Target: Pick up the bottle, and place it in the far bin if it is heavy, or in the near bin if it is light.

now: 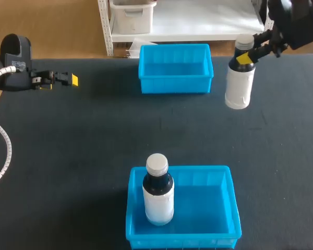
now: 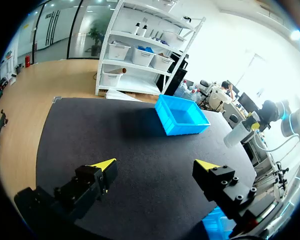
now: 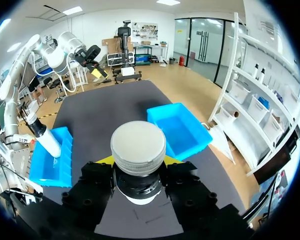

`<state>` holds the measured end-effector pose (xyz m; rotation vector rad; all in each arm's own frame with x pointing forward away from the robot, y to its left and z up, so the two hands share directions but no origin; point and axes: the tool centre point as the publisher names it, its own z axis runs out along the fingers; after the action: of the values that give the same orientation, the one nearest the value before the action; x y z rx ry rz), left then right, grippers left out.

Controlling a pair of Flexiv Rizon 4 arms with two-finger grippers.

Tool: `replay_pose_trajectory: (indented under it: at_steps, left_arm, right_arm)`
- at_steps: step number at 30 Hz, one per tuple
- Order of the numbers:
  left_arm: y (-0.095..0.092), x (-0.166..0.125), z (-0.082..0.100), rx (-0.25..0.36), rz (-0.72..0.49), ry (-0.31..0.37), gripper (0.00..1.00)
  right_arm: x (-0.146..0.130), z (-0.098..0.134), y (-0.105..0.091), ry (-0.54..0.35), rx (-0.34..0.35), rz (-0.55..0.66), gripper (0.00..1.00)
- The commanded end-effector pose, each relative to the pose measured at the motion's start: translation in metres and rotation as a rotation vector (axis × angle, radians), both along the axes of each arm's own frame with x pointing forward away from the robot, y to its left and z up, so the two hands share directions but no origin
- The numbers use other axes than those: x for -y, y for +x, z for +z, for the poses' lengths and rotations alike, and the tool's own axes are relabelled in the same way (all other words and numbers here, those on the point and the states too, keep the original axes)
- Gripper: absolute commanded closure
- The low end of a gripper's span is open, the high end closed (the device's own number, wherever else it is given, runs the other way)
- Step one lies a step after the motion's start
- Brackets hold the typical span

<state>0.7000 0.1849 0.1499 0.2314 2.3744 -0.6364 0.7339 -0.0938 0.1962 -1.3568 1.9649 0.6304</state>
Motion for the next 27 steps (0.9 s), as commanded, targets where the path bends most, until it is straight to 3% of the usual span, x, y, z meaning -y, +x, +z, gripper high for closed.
replay_pose_trajectory:
  at_steps: [1, 8, 14, 27]
  left_arm:
    - [0.0, 0.0, 0.0, 0.0, 0.0, 0.0, 0.0]
    - [0.0, 0.0, 0.0, 0.0, 0.0, 0.0, 0.0]
    - [0.0, 0.0, 0.0, 0.0, 0.0, 0.0, 0.0]
    - [0.0, 0.0, 0.0, 0.0, 0.0, 0.0, 0.0]
  right_arm:
    - [0.006, 0.002, 0.01, 0.006, -0.006, -0.007, 1.0]
    - [0.013, 0.007, 0.046, 0.028, -0.012, -0.009, 1.0]
    - [0.009, 0.027, 0.074, 0.035, 0.018, 0.006, 1.0]
    - [-0.036, 0.057, 0.108, 0.022, 0.043, 0.076, 1.0]
